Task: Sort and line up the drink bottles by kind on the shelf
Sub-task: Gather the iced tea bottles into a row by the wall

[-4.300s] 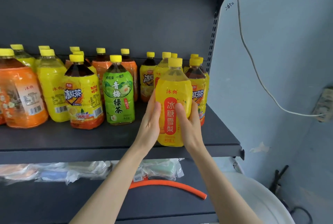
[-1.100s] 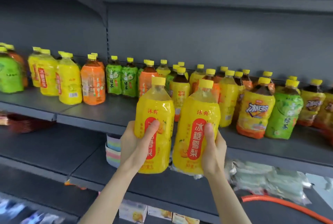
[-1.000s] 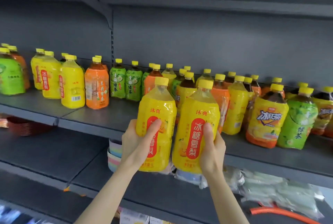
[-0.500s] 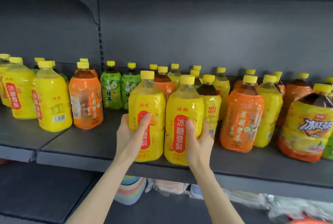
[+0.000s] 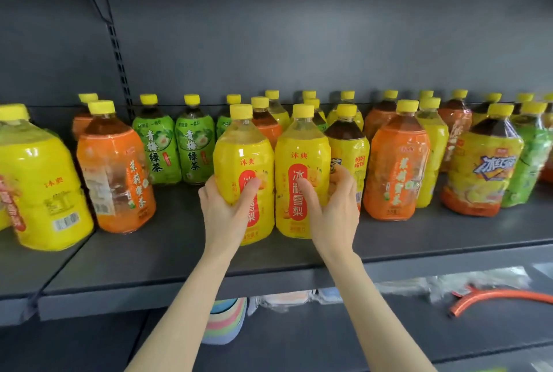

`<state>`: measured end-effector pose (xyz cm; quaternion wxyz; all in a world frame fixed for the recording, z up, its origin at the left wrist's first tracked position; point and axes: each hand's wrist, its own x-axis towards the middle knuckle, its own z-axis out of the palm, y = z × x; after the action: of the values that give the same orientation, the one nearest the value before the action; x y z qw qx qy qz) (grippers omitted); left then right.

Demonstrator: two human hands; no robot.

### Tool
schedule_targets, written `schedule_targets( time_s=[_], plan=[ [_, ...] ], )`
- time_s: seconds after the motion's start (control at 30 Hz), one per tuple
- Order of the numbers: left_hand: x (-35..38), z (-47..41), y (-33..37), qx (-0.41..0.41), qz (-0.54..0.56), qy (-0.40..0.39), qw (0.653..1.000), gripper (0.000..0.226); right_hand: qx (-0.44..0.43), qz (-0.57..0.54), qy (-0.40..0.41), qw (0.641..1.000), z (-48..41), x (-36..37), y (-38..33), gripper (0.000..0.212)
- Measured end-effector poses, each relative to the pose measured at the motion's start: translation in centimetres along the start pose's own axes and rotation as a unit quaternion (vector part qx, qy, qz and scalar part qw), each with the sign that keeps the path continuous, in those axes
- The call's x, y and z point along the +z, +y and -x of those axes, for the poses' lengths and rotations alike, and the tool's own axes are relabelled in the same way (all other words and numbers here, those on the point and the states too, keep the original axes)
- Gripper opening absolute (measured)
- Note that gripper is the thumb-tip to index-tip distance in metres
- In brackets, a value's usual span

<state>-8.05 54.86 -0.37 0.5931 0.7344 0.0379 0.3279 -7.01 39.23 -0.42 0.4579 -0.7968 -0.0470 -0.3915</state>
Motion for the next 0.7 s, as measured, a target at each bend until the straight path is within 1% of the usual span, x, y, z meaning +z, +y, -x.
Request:
schedule_targets(
  time_s=[0.03,0.1,0.17,0.23,0.37,0.53,0.57,0.63,0.7],
  plan=[
    [-0.1,-0.1,-0.2,0.007,0.0,-0.002,1.0,0.098,-0.007,-0.002,0.006,1.0,-0.2,0.0,0.1,0.072],
    [-0.3,-0.2,-0.4,0.009,0.013,-0.01,1.0,0.103,-0.022,0.028,0.011,0.999,-0.6,0.4,0.2,0.063],
    [-0.4,0.0,-0.7,0.002,0.03,-0.016,0.999,0.108,-0.032,0.057,0.015,0.998,-0.7,1.0,0.5,0.061],
    [-0.2,0.3,-0.6,0.0,0.043,-0.019,0.999,0.109,-0.036,0.055,0.014,0.998,-1.0,1.2,0.6,0.06],
    [0.5,0.6,-0.7,-0.002,0.064,-0.016,0.998,0.103,-0.016,0.059,-0.018,0.998,-2.0,1.3,0.7,0.059],
    [1.7,0.4,-0.2,0.001,0.073,-0.002,0.997,0.101,0.011,0.009,-0.062,0.998,-2.7,0.7,0.9,0.034],
    [1.9,0.4,0.0,0.003,0.07,0.002,0.998,0.1,0.002,0.009,-0.052,0.999,-2.5,0.5,1.1,0.03],
    [2.2,0.4,0.1,0.005,0.065,0.012,0.998,0.098,-0.03,0.036,0.023,0.999,-2.2,-0.1,1.6,0.025],
    [2.3,0.3,0.0,0.004,0.056,0.02,0.998,0.098,-0.015,0.054,0.092,0.994,-2.2,-0.8,2.0,0.029]
  ],
)
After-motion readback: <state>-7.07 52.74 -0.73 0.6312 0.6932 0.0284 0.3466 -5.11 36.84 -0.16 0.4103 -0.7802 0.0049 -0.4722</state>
